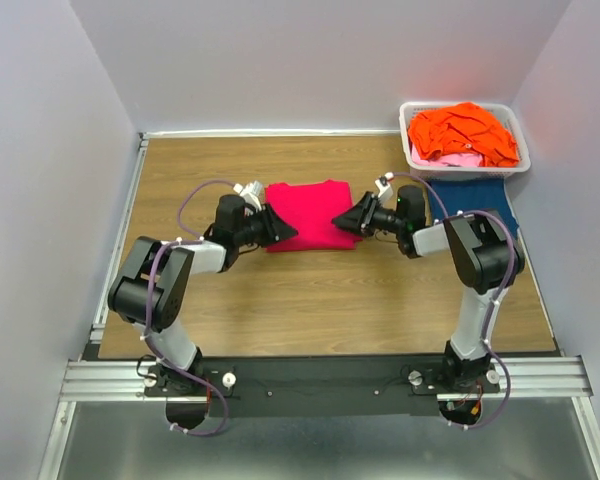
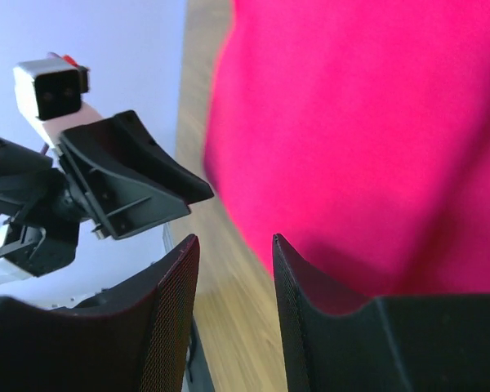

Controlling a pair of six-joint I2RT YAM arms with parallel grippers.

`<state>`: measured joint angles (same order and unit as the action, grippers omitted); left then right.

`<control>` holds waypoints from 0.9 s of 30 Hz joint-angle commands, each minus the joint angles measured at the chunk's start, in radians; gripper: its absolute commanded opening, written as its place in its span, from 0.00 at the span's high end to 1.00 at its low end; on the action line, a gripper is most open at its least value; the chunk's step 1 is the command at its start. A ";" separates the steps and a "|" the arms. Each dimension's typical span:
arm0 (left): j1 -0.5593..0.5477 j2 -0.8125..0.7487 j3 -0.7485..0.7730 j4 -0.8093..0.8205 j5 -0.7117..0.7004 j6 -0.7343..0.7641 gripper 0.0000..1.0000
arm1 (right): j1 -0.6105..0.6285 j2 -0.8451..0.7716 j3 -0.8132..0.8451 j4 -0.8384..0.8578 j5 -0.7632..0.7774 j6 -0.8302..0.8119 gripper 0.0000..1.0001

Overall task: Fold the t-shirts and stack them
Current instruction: Fold the tshirt

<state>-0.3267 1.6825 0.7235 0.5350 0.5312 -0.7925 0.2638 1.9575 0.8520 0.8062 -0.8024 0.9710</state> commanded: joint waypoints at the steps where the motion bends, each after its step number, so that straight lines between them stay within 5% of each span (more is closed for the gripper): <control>1: 0.038 0.046 -0.096 0.009 -0.031 -0.028 0.61 | -0.014 0.122 -0.062 0.093 -0.064 0.024 0.52; 8: 0.100 0.063 -0.171 0.045 0.015 -0.065 0.62 | -0.069 0.100 -0.165 0.126 0.019 -0.017 0.52; 15: 0.103 -0.175 -0.193 -0.059 0.033 -0.021 0.58 | -0.034 -0.086 -0.113 0.122 -0.041 0.063 0.46; 20: 0.126 -0.451 -0.083 -0.384 -0.182 0.186 0.44 | 0.135 -0.086 0.023 0.122 -0.029 0.149 0.41; 27: 0.161 -0.711 0.030 -0.601 -0.561 0.372 0.29 | 0.262 0.084 0.231 0.122 0.037 0.207 0.37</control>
<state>-0.1741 1.0569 0.7341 0.1085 0.2256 -0.5617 0.4908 1.9404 1.0061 0.9306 -0.8173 1.1255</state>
